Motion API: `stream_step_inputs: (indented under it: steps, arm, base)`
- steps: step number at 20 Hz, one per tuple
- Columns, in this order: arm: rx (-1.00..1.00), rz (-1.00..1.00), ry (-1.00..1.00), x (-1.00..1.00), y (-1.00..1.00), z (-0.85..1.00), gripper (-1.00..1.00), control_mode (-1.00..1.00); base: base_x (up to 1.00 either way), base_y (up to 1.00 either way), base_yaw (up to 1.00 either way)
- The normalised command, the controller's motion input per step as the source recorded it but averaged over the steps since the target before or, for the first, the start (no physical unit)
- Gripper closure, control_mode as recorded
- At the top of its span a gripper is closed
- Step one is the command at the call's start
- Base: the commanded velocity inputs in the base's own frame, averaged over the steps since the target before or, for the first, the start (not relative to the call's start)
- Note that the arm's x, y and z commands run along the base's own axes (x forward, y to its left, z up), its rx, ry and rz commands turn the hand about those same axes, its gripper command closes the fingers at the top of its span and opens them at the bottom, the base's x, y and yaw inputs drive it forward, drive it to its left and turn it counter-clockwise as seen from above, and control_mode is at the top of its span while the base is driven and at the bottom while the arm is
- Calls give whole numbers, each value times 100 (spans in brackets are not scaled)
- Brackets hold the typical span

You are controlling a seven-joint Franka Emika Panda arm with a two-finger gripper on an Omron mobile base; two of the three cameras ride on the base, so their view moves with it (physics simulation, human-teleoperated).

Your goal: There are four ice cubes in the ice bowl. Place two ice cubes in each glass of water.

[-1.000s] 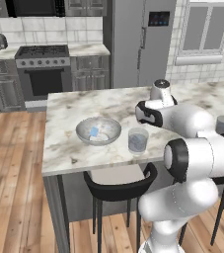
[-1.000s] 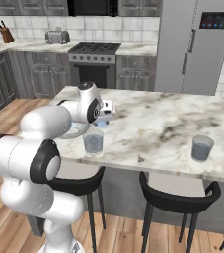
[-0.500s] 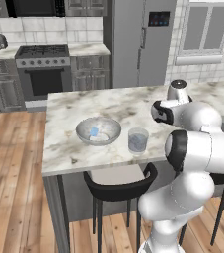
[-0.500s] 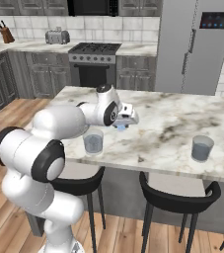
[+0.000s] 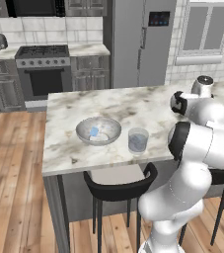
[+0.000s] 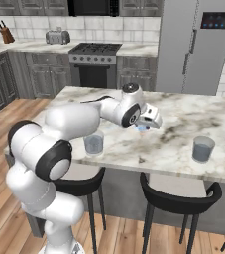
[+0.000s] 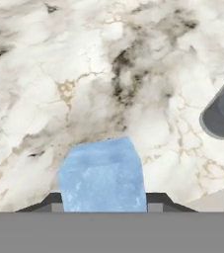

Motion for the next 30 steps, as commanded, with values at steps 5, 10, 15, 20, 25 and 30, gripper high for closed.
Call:
stream_step_inputs:
  steps: [5, 10, 15, 20, 25, 30]
  arm:
    - [10, 0, -20, -1, -67, 19, 100, -100]
    - [9, 2, -27, -16, -37, 10, 100, -100]
    - [10, 6, -21, -12, -37, 3, 100, -100]
    - [2, 1, -5, -11, -70, 10, 100, -100]
    - [0, 0, 12, -3, -53, 53, 100, -100]
    - [0, 0, 26, -1, -37, 30, 100, -100]
  base:
    - [0, 0, 0]
    - [0, 0, 0]
    - [0, 0, 0]
    - [0, 0, 0]
    - [0, 0, 0]
    - [0, 0, 0]
